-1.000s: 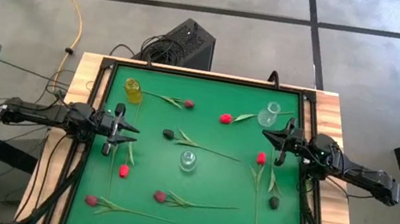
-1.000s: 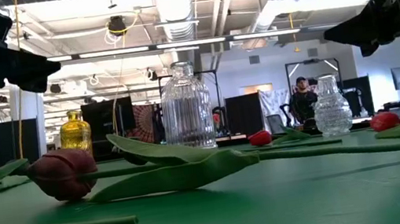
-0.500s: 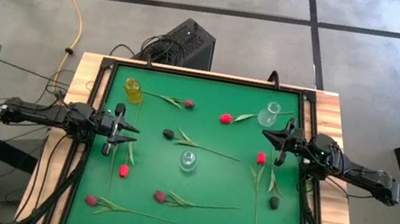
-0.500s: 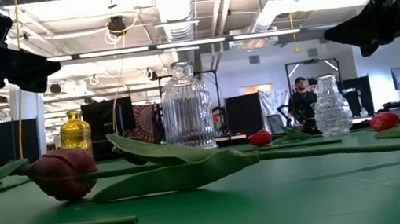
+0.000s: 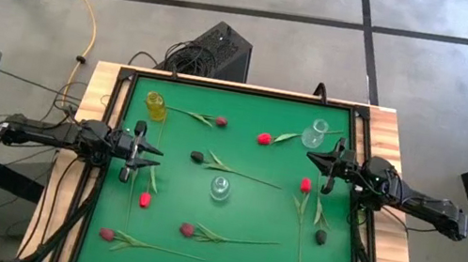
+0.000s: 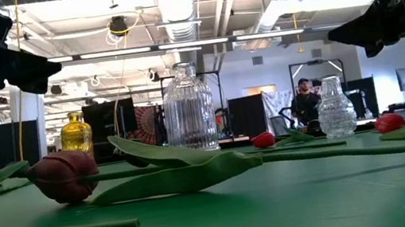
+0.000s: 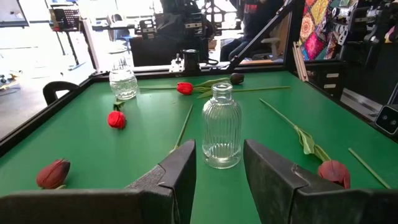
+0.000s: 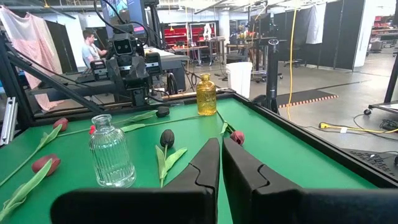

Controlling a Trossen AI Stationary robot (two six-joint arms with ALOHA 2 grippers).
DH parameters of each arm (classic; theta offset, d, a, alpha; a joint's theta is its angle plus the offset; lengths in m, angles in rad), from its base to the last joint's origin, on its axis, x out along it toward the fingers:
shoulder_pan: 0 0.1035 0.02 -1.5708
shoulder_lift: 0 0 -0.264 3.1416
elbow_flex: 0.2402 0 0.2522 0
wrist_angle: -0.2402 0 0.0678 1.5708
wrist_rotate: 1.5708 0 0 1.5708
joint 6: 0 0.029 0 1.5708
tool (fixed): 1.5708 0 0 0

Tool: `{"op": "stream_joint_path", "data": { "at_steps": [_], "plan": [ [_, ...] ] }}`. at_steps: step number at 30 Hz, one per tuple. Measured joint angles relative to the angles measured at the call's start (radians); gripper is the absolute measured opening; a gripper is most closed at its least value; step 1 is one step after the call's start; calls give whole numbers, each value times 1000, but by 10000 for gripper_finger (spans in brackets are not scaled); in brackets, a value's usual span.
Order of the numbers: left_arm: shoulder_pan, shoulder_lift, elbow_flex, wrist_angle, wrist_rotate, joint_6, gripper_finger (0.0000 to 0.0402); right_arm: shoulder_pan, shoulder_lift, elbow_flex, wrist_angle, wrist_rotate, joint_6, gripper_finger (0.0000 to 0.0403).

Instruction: Sort flowers into vase by color

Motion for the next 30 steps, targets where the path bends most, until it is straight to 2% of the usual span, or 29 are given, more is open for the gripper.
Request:
{"op": "stream_joint_path", "data": {
  "at_steps": [16, 18, 23, 30],
  "plan": [
    [0, 0, 0, 0, -12, 36, 123, 0, 0, 0, 0, 0, 0, 47],
    [0, 0, 0, 1, -8, -22, 123, 0, 0, 0, 0, 0, 0, 47],
    [0, 0, 0, 9, 47, -318, 123, 0, 0, 0, 0, 0, 0, 47],
    [0, 6, -5, 70, -127, -368, 123, 0, 0, 0, 0, 0, 0, 47]
  ]
}}
